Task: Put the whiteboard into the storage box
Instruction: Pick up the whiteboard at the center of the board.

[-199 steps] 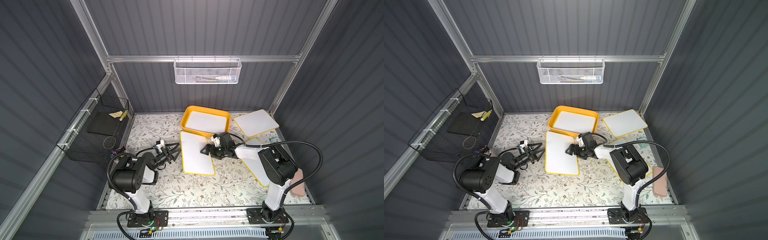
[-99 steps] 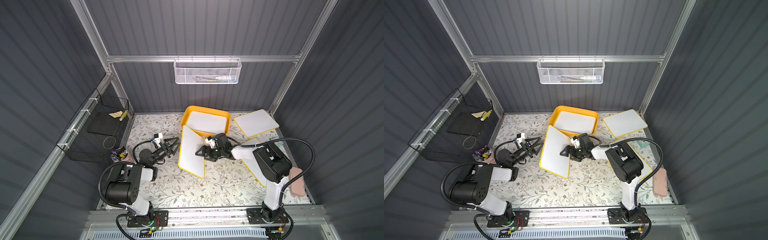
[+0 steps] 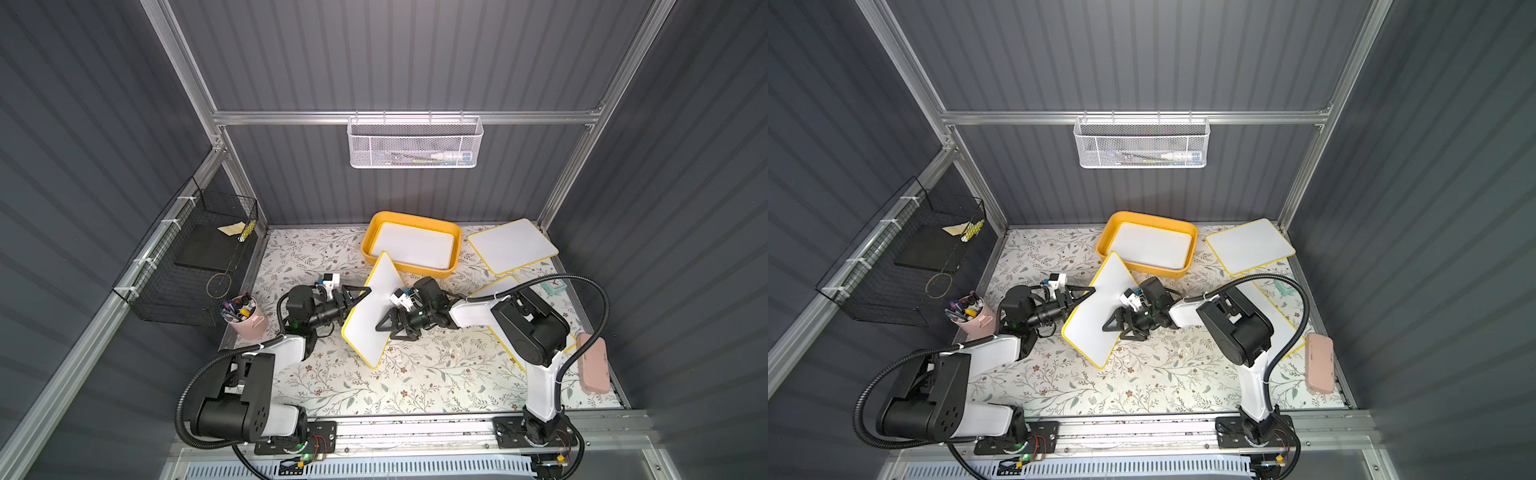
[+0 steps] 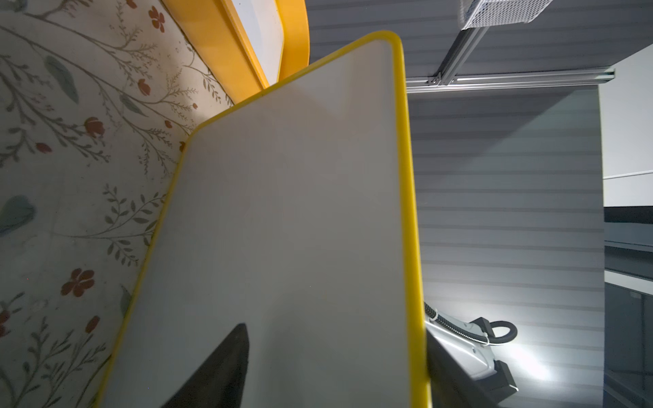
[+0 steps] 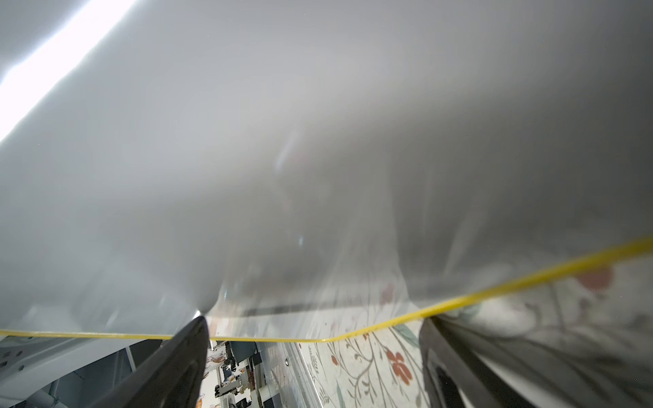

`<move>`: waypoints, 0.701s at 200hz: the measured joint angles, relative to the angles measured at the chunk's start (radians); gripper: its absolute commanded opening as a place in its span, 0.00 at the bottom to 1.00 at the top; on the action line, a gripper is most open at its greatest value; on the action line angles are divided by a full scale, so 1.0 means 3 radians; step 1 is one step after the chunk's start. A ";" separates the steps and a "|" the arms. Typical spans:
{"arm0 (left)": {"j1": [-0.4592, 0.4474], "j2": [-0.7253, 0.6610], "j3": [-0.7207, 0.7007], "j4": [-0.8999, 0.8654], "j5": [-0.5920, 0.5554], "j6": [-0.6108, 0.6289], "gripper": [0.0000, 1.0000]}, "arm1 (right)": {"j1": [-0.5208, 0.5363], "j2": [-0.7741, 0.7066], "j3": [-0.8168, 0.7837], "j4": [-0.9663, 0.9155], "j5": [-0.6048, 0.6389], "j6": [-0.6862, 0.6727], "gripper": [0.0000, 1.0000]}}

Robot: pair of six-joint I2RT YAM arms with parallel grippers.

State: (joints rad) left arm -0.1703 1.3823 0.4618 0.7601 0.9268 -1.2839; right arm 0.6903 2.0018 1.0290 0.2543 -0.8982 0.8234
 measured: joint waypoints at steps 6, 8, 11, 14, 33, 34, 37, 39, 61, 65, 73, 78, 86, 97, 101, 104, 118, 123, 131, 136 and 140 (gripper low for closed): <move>-0.0001 -0.0033 0.0039 -0.0153 0.0006 0.0080 0.71 | -0.0001 0.0000 0.0000 -0.0001 -0.0001 0.0000 0.93; -0.0001 -0.0045 0.0055 -0.0210 0.0006 0.0112 0.71 | -0.0001 0.0000 0.0000 -0.0001 -0.0003 -0.0001 0.93; -0.0001 -0.0058 0.0072 -0.0276 0.0009 0.0145 0.71 | -0.0001 0.0000 0.0000 -0.0001 -0.0003 -0.0001 0.93; -0.0001 -0.0071 0.0093 -0.0348 0.0009 0.0187 0.71 | -0.0003 0.0000 0.0000 -0.0001 -0.0003 -0.0003 0.93; -0.0001 -0.0132 0.0242 -0.0820 0.0031 0.0453 0.71 | -0.0005 0.0000 0.0000 -0.0011 -0.0001 -0.0018 0.93; -0.0001 -0.0135 0.0257 -0.0866 0.0031 0.0483 0.71 | -0.0005 0.0000 0.0000 -0.0014 -0.0003 -0.0020 0.93; -0.0001 -0.0141 0.0286 -0.0949 0.0037 0.0518 0.71 | -0.0005 0.0000 0.0000 -0.0018 -0.0001 -0.0025 0.93; -0.0001 -0.0144 0.0306 -0.1006 0.0039 0.0551 0.71 | -0.0006 0.0000 0.0000 -0.0020 -0.0003 -0.0031 0.93; -0.0001 -0.0150 0.0604 -0.1765 0.0024 0.0978 0.71 | -0.0008 0.0000 0.0014 -0.0066 -0.0001 -0.0084 0.93; 0.0000 -0.0150 0.0657 -0.1898 0.0018 0.1044 0.72 | -0.0008 0.0000 0.0019 -0.0078 -0.0001 -0.0094 0.93; 0.0000 -0.0148 0.0750 -0.2131 0.0003 0.1175 0.72 | -0.0008 0.0000 0.0020 -0.0084 -0.0001 -0.0111 0.93; 0.0000 -0.0142 0.0809 -0.2277 -0.0008 0.1259 0.72 | -0.0008 0.0000 0.0022 -0.0092 -0.0001 -0.0128 0.93; 0.0000 -0.0128 0.0907 -0.2508 -0.0020 0.1396 0.72 | -0.0008 0.0000 0.0032 -0.0114 -0.0001 -0.0150 0.93; 0.0000 -0.0090 0.1053 -0.2829 -0.0052 0.1588 0.72 | -0.0008 0.0000 0.0058 -0.0168 0.0001 -0.0188 0.93; 0.0001 -0.0074 0.1106 -0.2935 -0.0074 0.1668 0.72 | -0.0008 0.0000 0.0069 -0.0189 0.0003 -0.0209 0.93; 0.0003 -0.0055 0.1166 -0.3047 -0.0088 0.1724 0.72 | -0.0008 0.0000 0.0078 -0.0210 0.0003 -0.0220 0.93; 0.0004 0.0013 0.1394 -0.3431 -0.0175 0.1979 0.72 | -0.0008 0.0000 0.0120 -0.0315 0.0004 -0.0289 0.93; 0.0006 0.0036 0.1478 -0.3554 -0.0207 0.2069 0.72 | -0.0008 0.0000 0.0134 -0.0350 0.0005 -0.0317 0.93; 0.0006 0.0069 0.1606 -0.3724 -0.0245 0.2190 0.71 | -0.0008 0.0000 0.0161 -0.0412 0.0005 -0.0359 0.93; 0.0005 0.0084 0.1673 -0.3824 -0.0291 0.2274 0.71 | -0.0008 0.0001 0.0177 -0.0445 0.0006 -0.0383 0.93; 0.0006 0.0094 0.1713 -0.3881 -0.0308 0.2312 0.71 | -0.0008 0.0001 0.0191 -0.0476 0.0009 -0.0406 0.93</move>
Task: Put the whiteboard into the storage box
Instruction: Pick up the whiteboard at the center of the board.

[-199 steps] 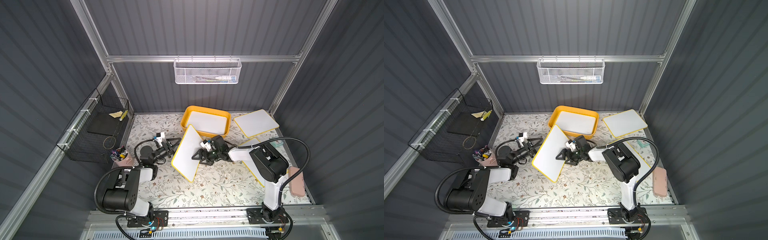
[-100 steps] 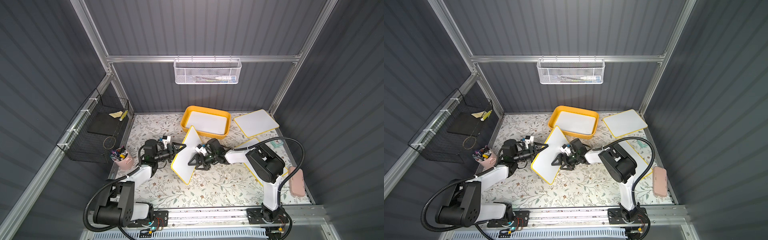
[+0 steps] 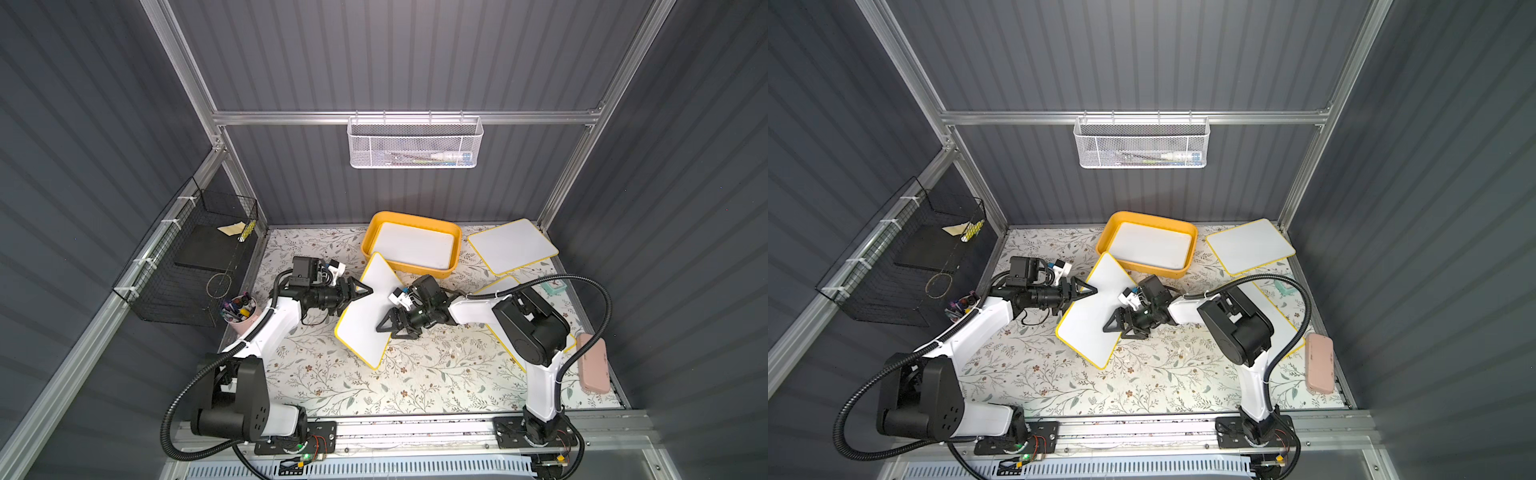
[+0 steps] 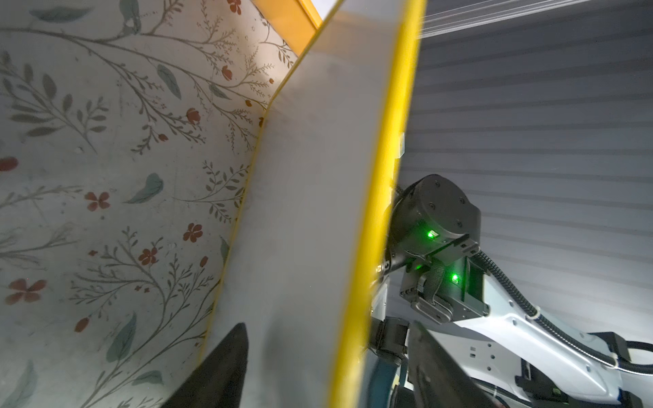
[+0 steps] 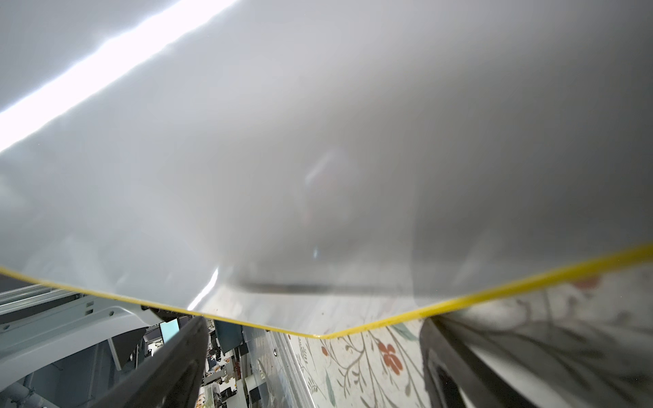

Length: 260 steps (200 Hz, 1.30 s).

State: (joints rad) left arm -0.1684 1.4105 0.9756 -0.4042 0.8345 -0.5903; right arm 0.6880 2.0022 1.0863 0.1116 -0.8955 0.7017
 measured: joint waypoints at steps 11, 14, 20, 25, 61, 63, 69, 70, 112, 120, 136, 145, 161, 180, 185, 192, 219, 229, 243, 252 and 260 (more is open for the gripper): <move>0.0003 0.0034 0.0112 -0.0179 -0.0045 0.0120 0.70 | 0.0000 0.0000 0.0046 -0.0090 0.0005 -0.0056 0.93; 0.0003 0.0047 0.0141 -0.0234 -0.0061 0.0156 0.70 | 0.0000 0.0000 0.0057 -0.0111 0.0008 -0.0075 0.93; 0.0003 0.0067 0.0191 -0.0323 -0.0090 0.0211 0.70 | 0.0000 0.0000 0.0080 -0.0149 0.0009 -0.0107 0.93; 0.0003 0.0088 0.0234 -0.0402 -0.0113 0.0261 0.69 | 0.0000 0.0000 0.0095 -0.0178 0.0010 -0.0125 0.93; 0.0003 0.0160 0.0362 -0.0748 -0.0237 0.0484 0.67 | 0.0000 0.0000 0.0148 -0.0317 0.0019 -0.0247 0.93; 0.0003 0.0164 0.0371 -0.0769 -0.0249 0.0497 0.67 | 0.0000 0.0000 0.0148 -0.0324 0.0020 -0.0252 0.93; 0.0003 0.0169 0.0393 -0.0824 -0.0275 0.0525 0.67 | 0.0000 0.0000 0.0149 -0.0342 0.0020 -0.0263 0.93; 0.0003 0.0172 0.0399 -0.0838 -0.0280 0.0534 0.67 | 0.0000 0.0000 0.0148 -0.0346 0.0022 -0.0264 0.93; 0.0003 0.0230 0.0646 -0.1190 -0.0444 0.0741 0.63 | 0.0000 0.0019 0.0211 -0.0511 0.0037 -0.0360 0.93; 0.0003 0.0242 0.0708 -0.1253 -0.0478 0.0785 0.61 | 0.0000 0.0024 0.0239 -0.0546 0.0041 -0.0378 0.93; 0.0003 0.0256 0.0810 -0.1354 -0.0523 0.0858 0.58 | 0.0000 0.0028 0.0284 -0.0591 0.0045 -0.0417 0.93; 0.0003 0.0264 0.0862 -0.1414 -0.0540 0.0904 0.55 | 0.0000 0.0033 0.0306 -0.0619 0.0047 -0.0435 0.93; 0.0003 0.0304 0.0956 -0.1541 -0.0604 0.0992 0.55 | 0.0000 0.0050 0.0337 -0.0664 0.0045 -0.0462 0.93; 0.0003 0.0374 0.1062 -0.1704 -0.0698 0.1118 0.52 | -0.0001 0.0056 0.0350 -0.0707 0.0048 -0.0493 0.93; 0.0003 0.0389 0.1082 -0.1746 -0.0713 0.1151 0.50 | -0.0001 0.0056 0.0350 -0.0717 0.0055 -0.0501 0.93; 0.0003 0.0408 0.1108 -0.1806 -0.0730 0.1191 0.49 | -0.0001 0.0056 0.0350 -0.0730 0.0060 -0.0514 0.93; 0.0003 0.0439 0.1147 -0.1975 -0.0757 0.1310 0.45 | -0.0001 0.0057 0.0355 -0.0799 0.0088 -0.0549 0.93; 0.0003 0.0441 0.1156 -0.2019 -0.0768 0.1336 0.44 | -0.0001 0.0061 0.0355 -0.0811 0.0095 -0.0556 0.93; 0.0003 0.0443 0.1167 -0.2068 -0.0788 0.1362 0.41 | -0.0001 0.0062 0.0359 -0.0823 0.0095 -0.0562 0.93; 0.0003 0.0444 0.1181 -0.2096 -0.0802 0.1385 0.39 | -0.0001 0.0062 0.0366 -0.0833 0.0098 -0.0565 0.93; 0.0003 0.0445 0.1199 -0.2121 -0.0811 0.1399 0.39 | -0.0001 0.0064 0.0371 -0.0842 0.0102 -0.0565 0.93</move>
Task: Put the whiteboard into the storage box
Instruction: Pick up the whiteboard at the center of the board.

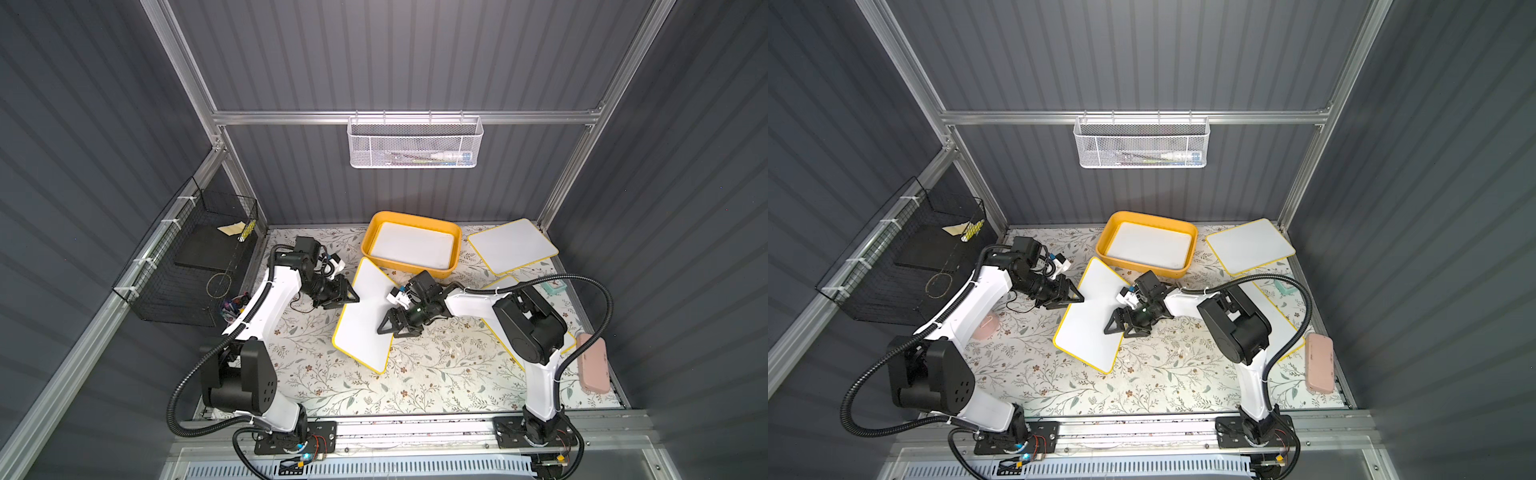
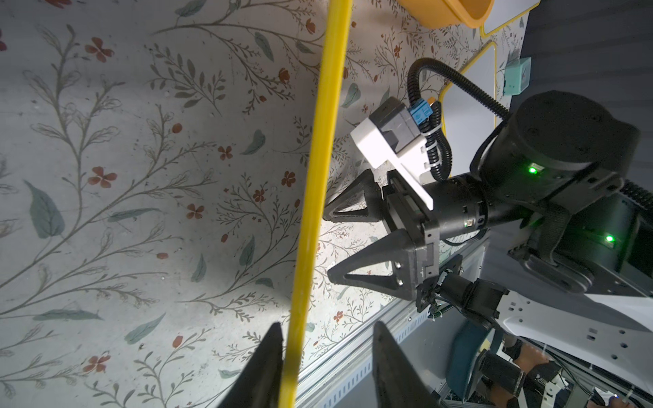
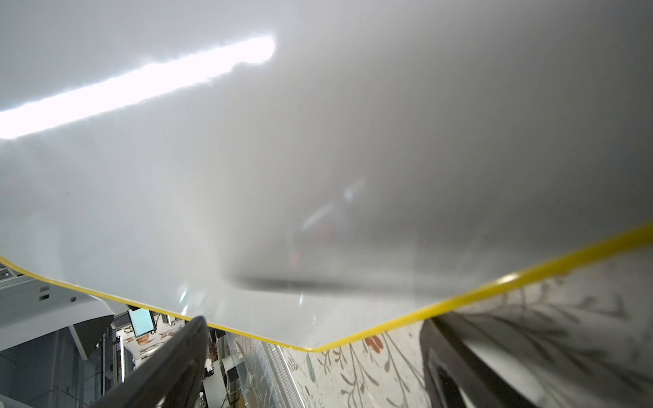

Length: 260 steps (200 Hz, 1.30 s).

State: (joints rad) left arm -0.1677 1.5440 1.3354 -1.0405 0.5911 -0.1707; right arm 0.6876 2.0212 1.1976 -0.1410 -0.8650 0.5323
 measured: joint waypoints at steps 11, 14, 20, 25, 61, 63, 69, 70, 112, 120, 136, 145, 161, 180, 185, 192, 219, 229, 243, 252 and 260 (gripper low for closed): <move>0.0000 0.0010 0.0034 -0.0036 -0.0004 0.0022 0.35 | 0.0000 0.0000 -0.0001 -0.0006 0.0000 -0.0005 0.93; 0.0000 0.0013 0.0042 -0.0047 -0.0005 0.0025 0.34 | 0.0000 0.0000 -0.0001 -0.0006 0.0001 -0.0005 0.93; 0.0000 0.0020 0.0061 -0.0071 -0.0005 0.0050 0.32 | 0.0000 0.0000 -0.0001 -0.0008 0.0001 -0.0006 0.93; 0.0000 0.0032 0.0080 -0.0098 -0.0005 0.0078 0.31 | 0.0000 0.0000 -0.0001 -0.0008 0.0003 -0.0009 0.93; 0.0000 0.0093 0.0132 -0.0202 -0.0014 0.0188 0.33 | 0.0000 0.0000 0.0003 -0.0017 0.0001 -0.0009 0.93; 0.0000 0.0095 0.0132 -0.0207 -0.0011 0.0191 0.34 | 0.0000 0.0000 0.0003 -0.0017 0.0003 -0.0009 0.93; 0.0000 0.0109 0.0134 -0.0219 -0.0006 0.0205 0.35 | -0.0001 0.0000 0.0003 -0.0018 0.0003 -0.0009 0.93; 0.0000 0.0112 0.0134 -0.0221 -0.0004 0.0207 0.35 | -0.0001 0.0001 0.0003 -0.0018 0.0003 -0.0009 0.93; 0.0000 0.0188 0.0134 -0.0281 -0.0001 0.0256 0.31 | -0.0001 0.0018 0.0037 -0.0046 0.0003 -0.0014 0.93; 0.0000 0.0188 0.0134 -0.0286 -0.0001 0.0266 0.30 | -0.0001 0.0018 0.0037 -0.0047 0.0004 -0.0018 0.94; 0.0000 0.0188 0.0134 -0.0289 -0.0001 0.0275 0.24 | -0.0001 0.0024 0.0042 -0.0050 0.0001 -0.0023 0.93; 0.0000 0.0188 0.0134 -0.0292 0.0011 0.0277 0.18 | -0.0001 0.0032 0.0055 -0.0057 -0.0005 -0.0022 0.93; 0.0000 0.0191 0.0134 -0.0295 0.0034 0.0280 0.09 | -0.0003 0.0037 0.0057 -0.0055 -0.0008 -0.0024 0.93; 0.0000 0.0191 0.0134 -0.0291 0.0043 0.0326 0.04 | -0.0006 0.0037 0.0057 -0.0055 -0.0006 -0.0037 0.93; 0.0000 0.0191 0.0134 -0.0281 0.0037 0.0324 0.03 | -0.0008 0.0039 0.0058 -0.0052 -0.0006 -0.0045 0.93; 0.0001 0.0192 0.0132 -0.0275 0.0033 0.0328 0.00 | -0.0008 0.0039 0.0058 -0.0055 -0.0005 -0.0048 0.94; 0.0000 0.0191 0.0132 -0.0271 0.0034 0.0334 0.00 | -0.0008 0.0039 0.0058 -0.0052 -0.0004 -0.0061 0.94; 0.0001 0.0191 0.0132 -0.0272 0.0032 0.0334 0.00 | -0.0008 0.0039 0.0058 -0.0052 -0.0003 -0.0066 0.93; 0.0003 0.0189 0.0132 -0.0273 0.0033 0.0334 0.00 | -0.0008 0.0039 0.0058 -0.0053 -0.0003 -0.0069 0.93; 0.0013 0.0189 0.0132 -0.0276 0.0033 0.0336 0.00 | -0.0008 0.0039 0.0058 -0.0052 -0.0001 -0.0069 0.94; 0.0018 0.0189 0.0132 -0.0286 0.0033 0.0348 0.00 | -0.0008 0.0039 0.0057 -0.0051 0.0003 -0.0071 0.94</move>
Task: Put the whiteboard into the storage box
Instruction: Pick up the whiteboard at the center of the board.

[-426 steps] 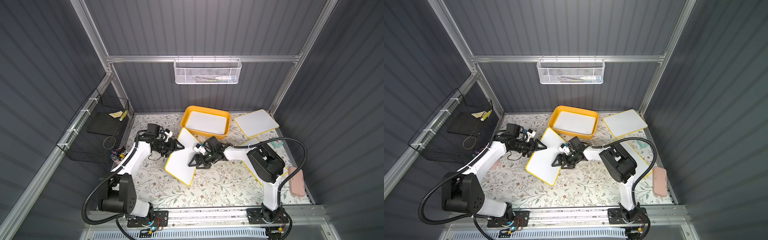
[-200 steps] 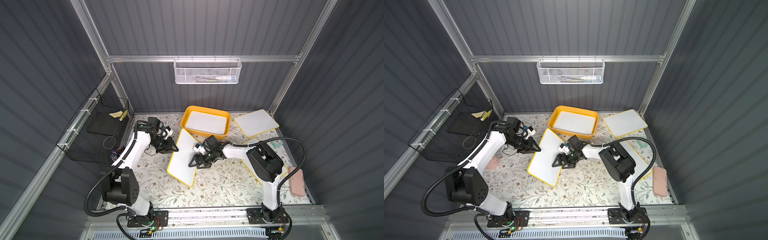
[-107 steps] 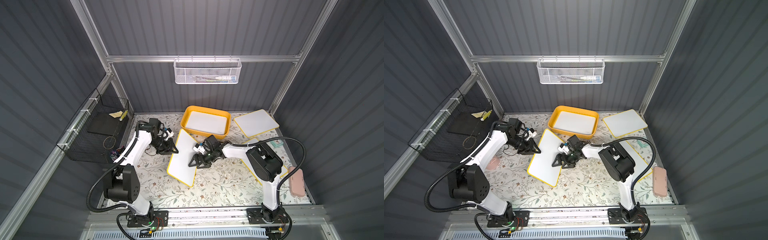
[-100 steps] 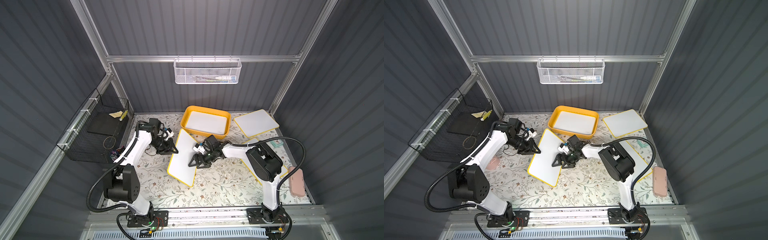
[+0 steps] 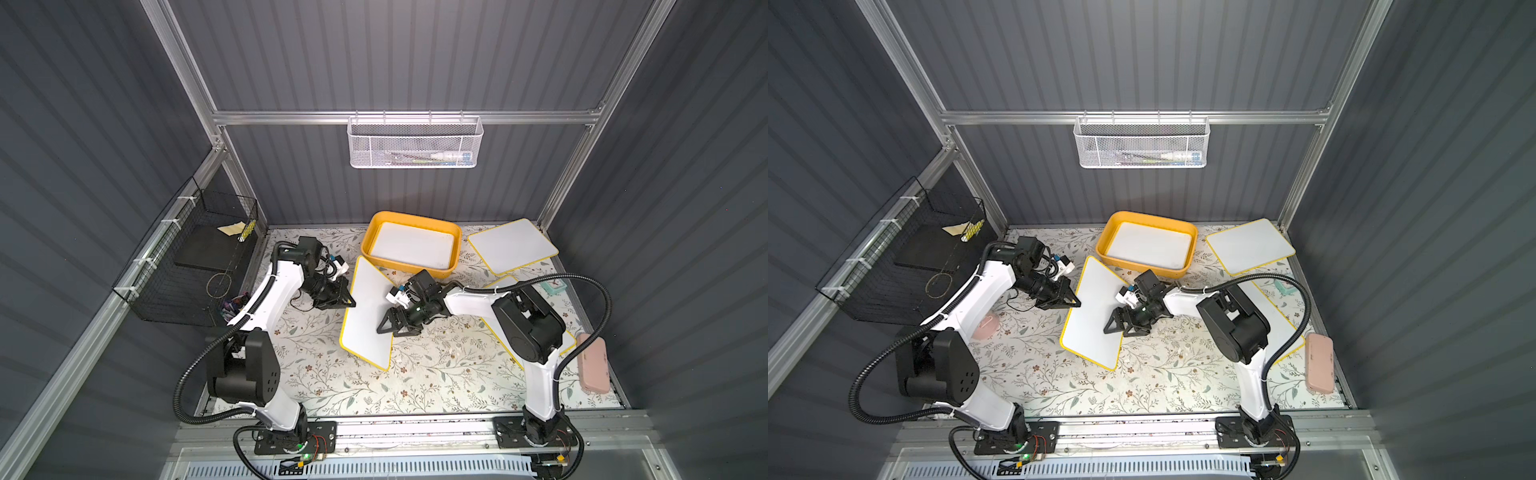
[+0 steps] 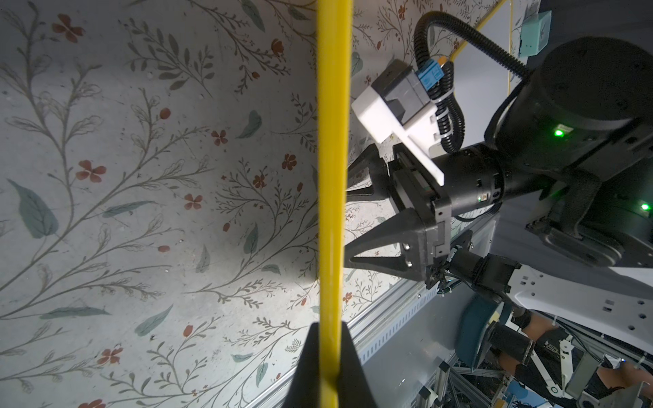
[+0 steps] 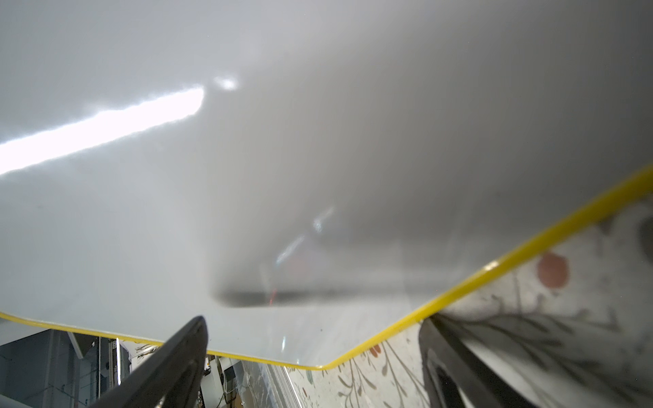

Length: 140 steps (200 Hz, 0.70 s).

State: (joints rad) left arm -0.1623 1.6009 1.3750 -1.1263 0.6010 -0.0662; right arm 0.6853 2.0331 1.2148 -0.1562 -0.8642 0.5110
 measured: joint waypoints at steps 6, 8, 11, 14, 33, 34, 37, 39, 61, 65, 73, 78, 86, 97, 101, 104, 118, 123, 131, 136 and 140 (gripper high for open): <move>0.0001 0.0000 0.0000 -0.0014 0.0000 0.0013 0.00 | 0.0000 0.0000 0.0000 0.0001 0.0003 -0.0004 0.94; 0.0003 -0.0001 0.0000 -0.0020 -0.0001 0.0015 0.00 | 0.0000 0.0000 0.0000 0.0003 0.0004 -0.0005 0.93; 0.0005 -0.0005 0.0000 -0.0025 0.0000 0.0023 0.00 | 0.0000 0.0000 0.0000 0.0004 0.0006 -0.0009 0.93; 0.0010 -0.0006 0.0000 -0.0033 -0.0001 0.0024 0.00 | 0.0000 0.0000 0.0000 0.0006 0.0008 -0.0011 0.93; 0.0050 -0.0060 0.0000 -0.0064 -0.0003 0.0037 0.00 | -0.0005 0.0000 0.0000 0.0008 0.0011 -0.0011 0.93; 0.0053 -0.0066 0.0000 -0.0067 -0.0003 0.0037 0.00 | -0.0005 0.0000 0.0000 0.0009 0.0011 -0.0011 0.93; 0.0064 -0.0079 0.0000 -0.0072 -0.0001 0.0037 0.00 | -0.0006 0.0000 0.0000 0.0009 0.0011 -0.0011 0.93; 0.0070 -0.0089 0.0000 -0.0076 0.0000 0.0037 0.00 | -0.0008 0.0000 0.0000 0.0010 0.0011 -0.0011 0.93; 0.0188 -0.0186 -0.0010 -0.0086 0.0065 0.0037 0.00 | -0.0013 0.0000 0.0000 0.0015 0.0033 -0.0023 0.93; 0.0212 -0.0198 -0.0011 -0.0085 0.0074 0.0037 0.00 | -0.0014 -0.0001 0.0000 0.0015 0.0038 -0.0027 0.94; 0.0268 -0.0220 -0.0013 -0.0085 0.0081 0.0034 0.00 | -0.0017 -0.0005 0.0000 0.0008 0.0048 -0.0048 0.94; 0.0306 -0.0234 -0.0013 -0.0084 0.0083 0.0033 0.00 | -0.0017 -0.0010 0.0000 0.0004 0.0058 -0.0056 0.94; 0.0370 -0.0256 -0.0020 -0.0079 0.0088 0.0022 0.00 | -0.0019 -0.0023 0.0000 -0.0008 0.0086 -0.0074 0.94; 0.0463 -0.0281 -0.0029 -0.0078 0.0094 0.0017 0.00 | -0.0025 -0.0048 -0.0009 -0.0032 0.0145 -0.0098 0.94; 0.0498 -0.0289 -0.0031 -0.0079 0.0098 0.0014 0.00 | -0.0029 -0.0056 -0.0011 -0.0042 0.0167 -0.0107 0.94; 0.0524 -0.0294 -0.0031 -0.0079 0.0104 0.0013 0.00 | -0.0032 -0.0064 -0.0014 -0.0048 0.0182 -0.0113 0.94; 0.0618 -0.0327 -0.0031 -0.0070 0.0156 0.0006 0.00 | -0.0055 -0.0103 -0.0039 -0.0069 0.0257 -0.0139 0.94; 0.0650 -0.0342 -0.0032 -0.0062 0.0183 -0.0008 0.00 | -0.0066 -0.0121 -0.0056 -0.0067 0.0278 -0.0144 0.94; 0.0699 -0.0379 -0.0043 -0.0028 0.0221 -0.0034 0.00 | -0.0081 -0.0154 -0.0095 -0.0062 0.0310 -0.0149 0.94; 0.0718 -0.0401 -0.0050 -0.0005 0.0245 -0.0055 0.00 | -0.0090 -0.0183 -0.0126 -0.0058 0.0332 -0.0150 0.94; 0.0727 -0.0416 -0.0050 0.0010 0.0262 -0.0067 0.00 | -0.0094 -0.0206 -0.0150 -0.0055 0.0351 -0.0153 0.94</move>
State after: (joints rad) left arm 0.0559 1.4761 1.3602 -1.1233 0.6796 -0.0864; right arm 0.6571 1.9713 1.1698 -0.1726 -0.7589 0.4652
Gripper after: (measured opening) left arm 0.081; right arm 0.939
